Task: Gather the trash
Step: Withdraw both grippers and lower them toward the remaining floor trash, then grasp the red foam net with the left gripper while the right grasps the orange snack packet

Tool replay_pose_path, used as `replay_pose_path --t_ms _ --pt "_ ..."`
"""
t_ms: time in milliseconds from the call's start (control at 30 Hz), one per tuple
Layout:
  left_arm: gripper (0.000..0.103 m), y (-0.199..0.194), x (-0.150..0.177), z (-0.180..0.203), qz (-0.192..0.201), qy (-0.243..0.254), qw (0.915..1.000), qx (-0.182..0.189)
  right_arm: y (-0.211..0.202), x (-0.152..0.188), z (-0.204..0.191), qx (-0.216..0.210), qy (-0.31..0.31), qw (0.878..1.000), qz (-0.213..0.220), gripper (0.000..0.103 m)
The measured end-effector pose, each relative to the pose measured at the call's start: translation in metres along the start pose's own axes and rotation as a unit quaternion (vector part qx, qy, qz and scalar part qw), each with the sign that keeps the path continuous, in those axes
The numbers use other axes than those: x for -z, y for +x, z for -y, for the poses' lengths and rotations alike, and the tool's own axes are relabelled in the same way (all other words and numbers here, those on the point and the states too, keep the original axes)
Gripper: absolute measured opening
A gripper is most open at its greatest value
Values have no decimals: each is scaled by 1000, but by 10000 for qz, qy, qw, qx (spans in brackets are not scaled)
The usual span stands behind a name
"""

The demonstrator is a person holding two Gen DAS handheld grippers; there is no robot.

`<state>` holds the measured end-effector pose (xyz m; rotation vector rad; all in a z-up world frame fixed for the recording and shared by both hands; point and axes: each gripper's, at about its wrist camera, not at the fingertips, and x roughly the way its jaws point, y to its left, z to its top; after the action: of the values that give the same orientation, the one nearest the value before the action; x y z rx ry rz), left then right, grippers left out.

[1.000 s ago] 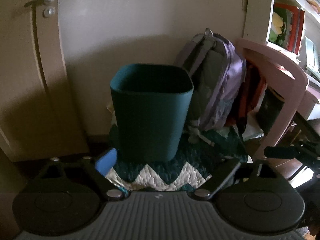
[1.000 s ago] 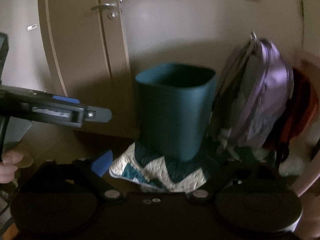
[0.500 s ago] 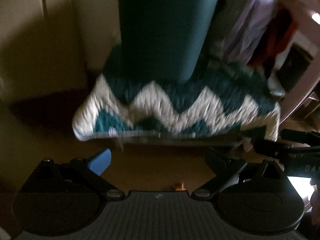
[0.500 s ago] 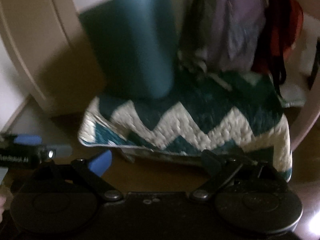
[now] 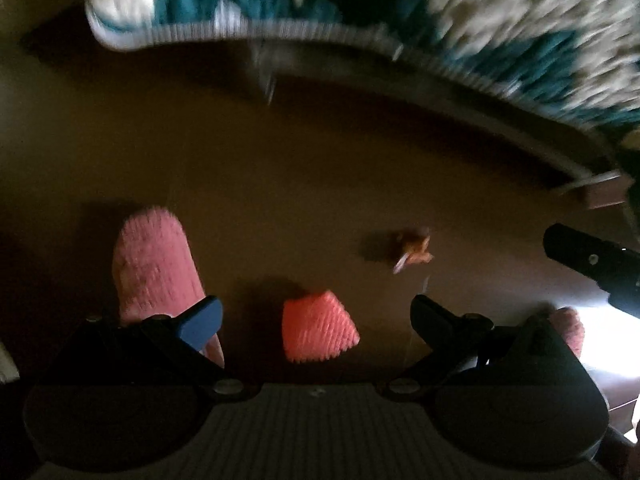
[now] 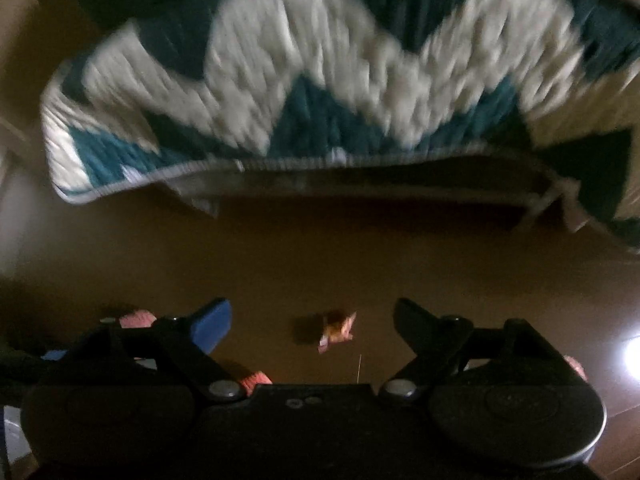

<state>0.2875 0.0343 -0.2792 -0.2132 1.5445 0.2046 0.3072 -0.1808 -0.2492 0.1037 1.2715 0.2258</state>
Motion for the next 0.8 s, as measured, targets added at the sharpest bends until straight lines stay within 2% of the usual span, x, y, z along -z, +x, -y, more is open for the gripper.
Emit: replay_pose_path --t_ms 167,267,533,633,800 --pt "101 71 -9 1 -694 -251 9970 -221 62 -1 9 -39 19 9982 -593 86" --pt "101 110 -10 7 -1009 -229 9939 -371 97 -2 13 -38 -5 9960 -898 86" --pt "101 198 1 7 -1964 -538 9784 -364 183 3 24 -40 -7 9872 -1593 83" --pt "101 221 7 5 -2164 -585 9740 -324 210 6 26 -38 3 9840 -1780 83" --pt "101 248 13 -1 -2388 -675 9685 -201 244 12 24 11 -50 9792 -2030 76"
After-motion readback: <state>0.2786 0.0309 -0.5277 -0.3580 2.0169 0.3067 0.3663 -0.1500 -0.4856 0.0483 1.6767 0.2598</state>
